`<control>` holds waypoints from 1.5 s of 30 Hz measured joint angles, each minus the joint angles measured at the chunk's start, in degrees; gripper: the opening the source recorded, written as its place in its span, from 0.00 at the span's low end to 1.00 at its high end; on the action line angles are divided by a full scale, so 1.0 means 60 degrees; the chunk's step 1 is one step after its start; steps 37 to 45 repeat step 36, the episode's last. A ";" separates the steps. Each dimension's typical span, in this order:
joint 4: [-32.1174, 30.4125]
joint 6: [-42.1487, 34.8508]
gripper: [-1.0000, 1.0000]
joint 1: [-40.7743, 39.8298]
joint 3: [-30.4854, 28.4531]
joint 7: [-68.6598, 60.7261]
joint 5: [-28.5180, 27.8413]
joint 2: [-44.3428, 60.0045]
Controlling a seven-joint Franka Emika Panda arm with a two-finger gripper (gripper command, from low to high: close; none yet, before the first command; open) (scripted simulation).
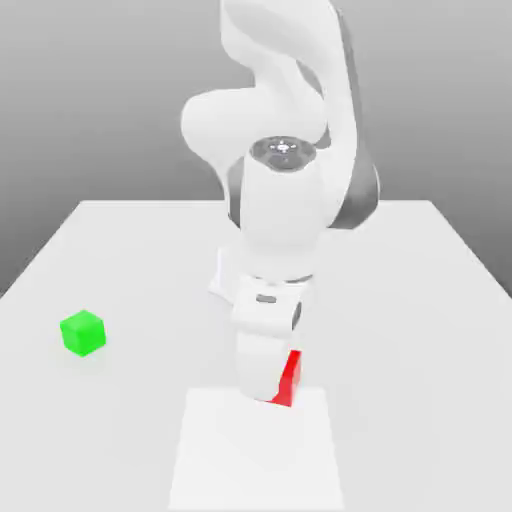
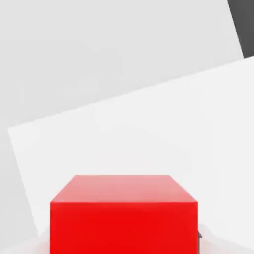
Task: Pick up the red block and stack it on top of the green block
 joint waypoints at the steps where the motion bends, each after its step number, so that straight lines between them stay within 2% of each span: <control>1: -0.0018 -0.0156 0.00 -0.0268 -0.0145 -0.0016 0.0036 -0.0138; 5: -0.0102 -0.0731 0.00 -0.1076 -0.0732 0.0082 -0.0052 -0.0689; 10: -0.0252 -0.1259 0.00 -0.2373 -0.1518 0.0530 -0.0631 -0.1333; 17: -0.0526 -0.1560 0.00 -0.4574 -0.2433 0.1492 -0.1893 -0.2042; 24: -0.0820 -0.1254 0.00 -0.7065 -0.3120 0.2695 -0.3340 -0.2341; 26: -0.0872 -0.0996 0.00 -0.6862 -0.3407 0.2397 -0.2870 -0.1967; 30: -0.0914 -0.0418 0.00 -0.5799 -0.3882 0.1048 -0.0890 -0.0884; 33: -0.0892 0.0001 0.00 -0.5291 -0.3893 -0.0045 0.0710 -0.0106; 36: -0.0845 0.0450 0.00 -0.4953 -0.3752 -0.0873 0.1912 0.0504; 45: -0.0845 0.0450 0.00 -0.4953 -0.3752 -0.0873 0.1912 0.0504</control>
